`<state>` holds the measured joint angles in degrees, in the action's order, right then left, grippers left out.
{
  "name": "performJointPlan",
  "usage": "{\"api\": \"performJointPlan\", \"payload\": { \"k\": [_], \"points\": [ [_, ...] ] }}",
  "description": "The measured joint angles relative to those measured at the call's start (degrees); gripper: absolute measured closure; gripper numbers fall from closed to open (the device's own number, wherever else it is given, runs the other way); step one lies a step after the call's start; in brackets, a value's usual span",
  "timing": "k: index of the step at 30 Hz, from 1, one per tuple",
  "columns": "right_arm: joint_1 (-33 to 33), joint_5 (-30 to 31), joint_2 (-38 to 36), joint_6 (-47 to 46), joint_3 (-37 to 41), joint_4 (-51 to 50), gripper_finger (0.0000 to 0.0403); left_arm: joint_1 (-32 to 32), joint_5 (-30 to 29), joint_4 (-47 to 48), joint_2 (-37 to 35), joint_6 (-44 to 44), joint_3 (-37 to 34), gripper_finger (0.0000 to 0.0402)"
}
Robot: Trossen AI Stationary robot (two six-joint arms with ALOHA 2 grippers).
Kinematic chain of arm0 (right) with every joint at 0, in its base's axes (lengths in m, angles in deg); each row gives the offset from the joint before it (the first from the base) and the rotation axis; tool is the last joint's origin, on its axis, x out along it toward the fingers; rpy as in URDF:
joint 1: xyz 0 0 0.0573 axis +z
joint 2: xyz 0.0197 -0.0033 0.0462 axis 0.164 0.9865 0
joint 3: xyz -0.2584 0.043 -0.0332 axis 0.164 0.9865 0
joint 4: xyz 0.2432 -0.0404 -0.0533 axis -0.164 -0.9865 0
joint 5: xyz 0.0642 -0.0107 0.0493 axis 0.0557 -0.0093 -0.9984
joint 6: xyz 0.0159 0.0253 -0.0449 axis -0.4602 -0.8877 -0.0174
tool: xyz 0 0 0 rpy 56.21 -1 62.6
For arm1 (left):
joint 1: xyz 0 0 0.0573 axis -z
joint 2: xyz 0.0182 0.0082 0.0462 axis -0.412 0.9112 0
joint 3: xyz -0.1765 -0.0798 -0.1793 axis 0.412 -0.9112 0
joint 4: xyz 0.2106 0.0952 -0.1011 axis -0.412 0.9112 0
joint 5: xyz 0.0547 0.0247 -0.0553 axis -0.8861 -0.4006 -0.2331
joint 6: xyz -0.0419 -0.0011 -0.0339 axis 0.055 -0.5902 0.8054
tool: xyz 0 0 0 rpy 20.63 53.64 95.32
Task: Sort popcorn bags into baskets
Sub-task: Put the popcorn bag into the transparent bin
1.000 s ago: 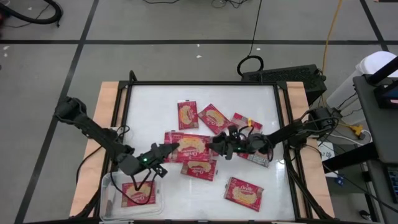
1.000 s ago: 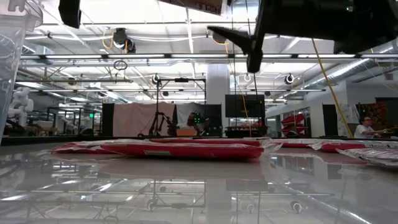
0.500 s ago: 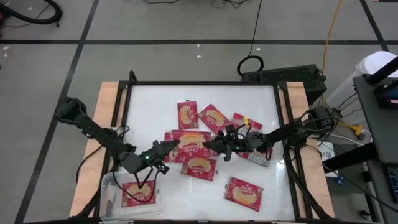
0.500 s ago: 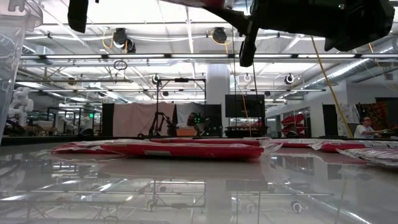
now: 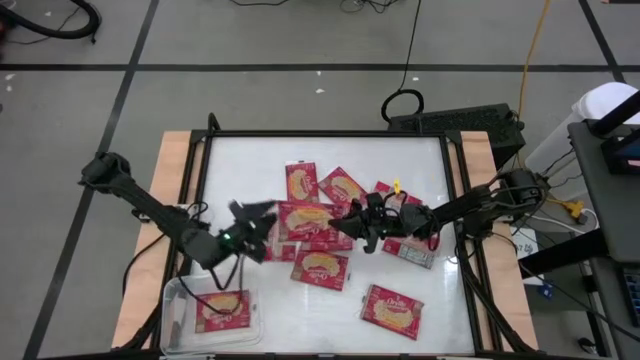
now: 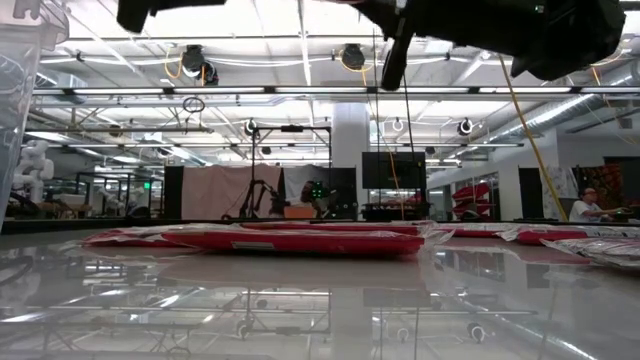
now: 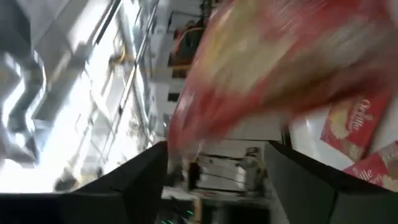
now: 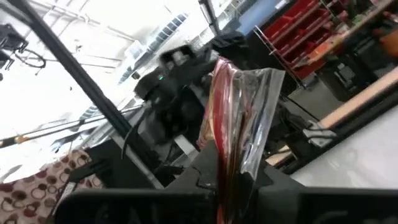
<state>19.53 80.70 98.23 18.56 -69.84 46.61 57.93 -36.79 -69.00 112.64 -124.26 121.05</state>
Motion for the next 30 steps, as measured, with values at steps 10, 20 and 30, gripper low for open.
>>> {"api": "performJointPlan", "payload": {
  "k": [10,20,30],
  "points": [
    [2.00,6.36,-5.52,7.78,2.98,-0.62,0.0393,2.39,1.88,18.00,-22.32,49.42,0.03,0.0157],
    [5.53,12.12,1.21,10.53,-4.51,-4.28,0.0394,-2.53,38.24,37.74,-35.12,95.46,0.07,0.0253],
    [7.10,11.80,12.46,15.03,-18.05,-6.81,0.0394,-2.74,48.02,39.11,-33.56,105.27,0.00,0.0171]
  ]
}}
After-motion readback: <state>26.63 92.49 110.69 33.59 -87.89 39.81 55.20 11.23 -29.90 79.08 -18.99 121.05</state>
